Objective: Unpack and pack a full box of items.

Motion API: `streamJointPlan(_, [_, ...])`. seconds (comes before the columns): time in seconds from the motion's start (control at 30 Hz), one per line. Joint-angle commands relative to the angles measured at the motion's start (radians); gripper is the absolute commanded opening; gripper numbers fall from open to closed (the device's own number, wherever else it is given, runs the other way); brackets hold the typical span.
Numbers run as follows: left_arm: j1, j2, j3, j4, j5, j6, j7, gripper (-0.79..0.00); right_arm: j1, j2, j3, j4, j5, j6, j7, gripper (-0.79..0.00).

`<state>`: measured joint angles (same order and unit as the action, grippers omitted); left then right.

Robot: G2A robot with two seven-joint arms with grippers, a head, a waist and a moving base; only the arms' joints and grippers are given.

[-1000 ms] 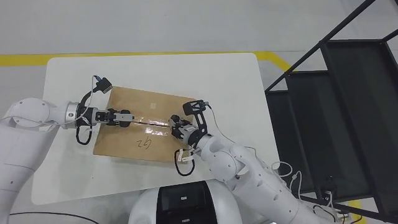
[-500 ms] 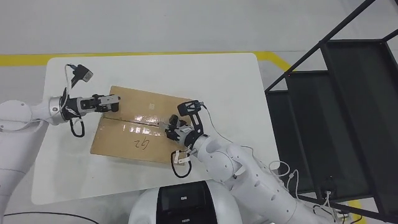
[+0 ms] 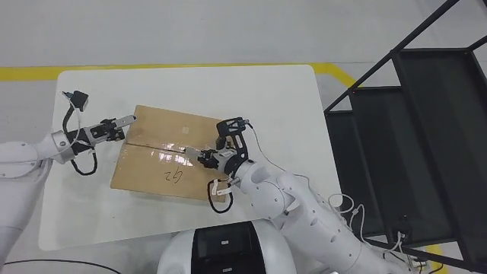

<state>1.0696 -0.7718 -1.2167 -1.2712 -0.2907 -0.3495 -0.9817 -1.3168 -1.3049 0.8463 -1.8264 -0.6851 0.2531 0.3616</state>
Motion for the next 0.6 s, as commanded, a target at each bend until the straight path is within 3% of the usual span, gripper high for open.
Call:
streamJointPlan(0.0, [-0.001, -0.004, 0.017, -0.012, 0.000, 0.011, -0.018, 0.000, 0.009, -0.004, -0.003, 0.004, 0.003, 0.000, 0.001, 0.000])
streamJointPlan(0.07, [-0.004, -0.007, 0.030, -0.022, 0.015, 0.015, -0.039, 0.000, 0.016, -0.007, -0.003, 0.007, 0.009, -0.001, -0.004, -0.015])
streamJointPlan(0.1, [-0.006, -0.009, 0.036, -0.025, 0.018, 0.016, -0.048, 0.000, 0.018, -0.008, -0.001, 0.007, 0.009, 0.000, -0.013, -0.437])
streamJointPlan(0.13, [-0.008, -0.010, 0.040, -0.026, 0.023, 0.018, -0.052, 0.000, 0.018, -0.010, 0.000, 0.009, 0.008, 0.001, -0.019, -0.582])
streamJointPlan(0.17, [-0.010, -0.012, 0.044, -0.028, 0.026, 0.021, -0.055, 0.000, 0.018, -0.010, 0.001, 0.010, 0.008, 0.001, -0.021, -0.785])
streamJointPlan(0.57, [-0.013, -0.021, 0.051, -0.049, 0.040, 0.042, -0.050, 0.000, -0.054, -0.002, 0.030, -0.071, -0.081, 0.034, -0.016, -0.785])
